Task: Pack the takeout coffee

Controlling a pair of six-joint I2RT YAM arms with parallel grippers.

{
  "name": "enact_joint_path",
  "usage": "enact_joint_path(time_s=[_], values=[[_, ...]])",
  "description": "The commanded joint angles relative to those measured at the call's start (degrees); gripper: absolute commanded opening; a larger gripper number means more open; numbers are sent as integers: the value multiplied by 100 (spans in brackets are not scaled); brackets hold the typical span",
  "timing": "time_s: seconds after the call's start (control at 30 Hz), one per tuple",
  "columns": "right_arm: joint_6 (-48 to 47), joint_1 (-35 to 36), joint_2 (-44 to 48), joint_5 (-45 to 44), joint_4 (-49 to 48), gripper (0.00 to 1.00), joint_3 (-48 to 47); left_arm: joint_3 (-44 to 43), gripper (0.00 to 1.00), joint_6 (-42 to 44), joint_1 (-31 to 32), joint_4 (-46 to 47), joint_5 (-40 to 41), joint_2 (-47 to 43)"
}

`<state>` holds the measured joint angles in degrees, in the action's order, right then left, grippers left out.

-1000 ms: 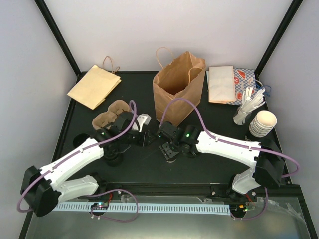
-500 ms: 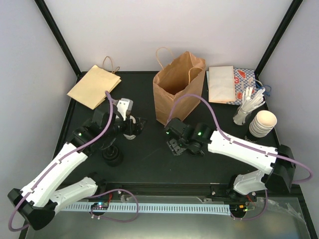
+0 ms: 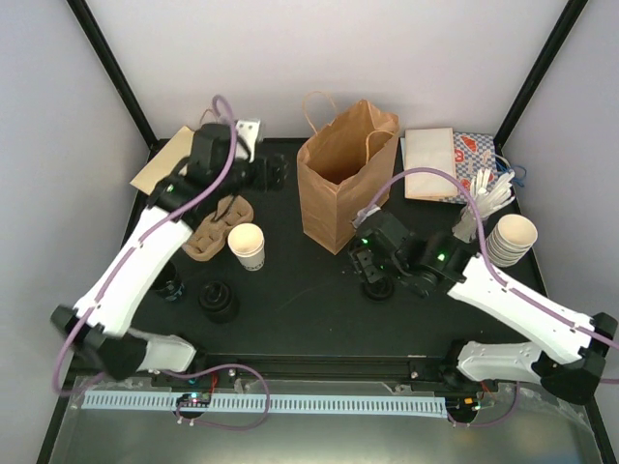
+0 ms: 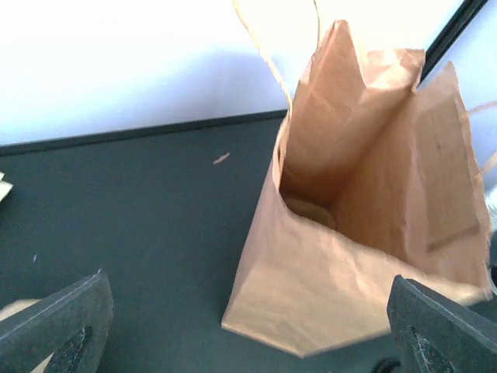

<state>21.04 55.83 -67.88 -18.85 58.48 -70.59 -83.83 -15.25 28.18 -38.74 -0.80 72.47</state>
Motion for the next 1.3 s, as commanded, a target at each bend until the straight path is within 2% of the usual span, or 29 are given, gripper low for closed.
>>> enact_joint_path(time_s=[0.0,0.1,0.23,0.37,0.53,0.6,0.63,0.77,0.93,1.27], values=[[-47,-53,309,-225,268,71,-165,-1204,99,508,-172,-271,-521,1238],[-47,-76,470,-253,419,71,-158,-2273,98,832,-188,-624,-882,2141],[-38,-99,658,-301,592,71,-212,-3959,93,1022,-199,-1514,-970,3378],[-21,-124,835,-402,759,71,-319,-4787,82,1112,-219,-1910,-1307,4079],[-20,-126,1018,-625,1005,71,-623,-4801,73,1126,-226,-1933,-1764,4326],[-52,-125,1090,-644,1086,71,-816,-4806,66,1150,-226,-2002,-1892,4411],[-70,-125,1107,-646,1121,70,-910,-4807,61,1173,-226,-2046,-1917,4444],[-175,-125,1148,-635,1235,70,-1297,-4806,28,1391,-228,-2185,-1924,4396],[-348,-125,1262,-661,1171,67,-1568,-4782,2,1716,-226,-2305,-1716,4084],[-495,-125,1386,-701,1190,67,-1890,-4023,2,2634,-222,-2202,-1111,2998]])
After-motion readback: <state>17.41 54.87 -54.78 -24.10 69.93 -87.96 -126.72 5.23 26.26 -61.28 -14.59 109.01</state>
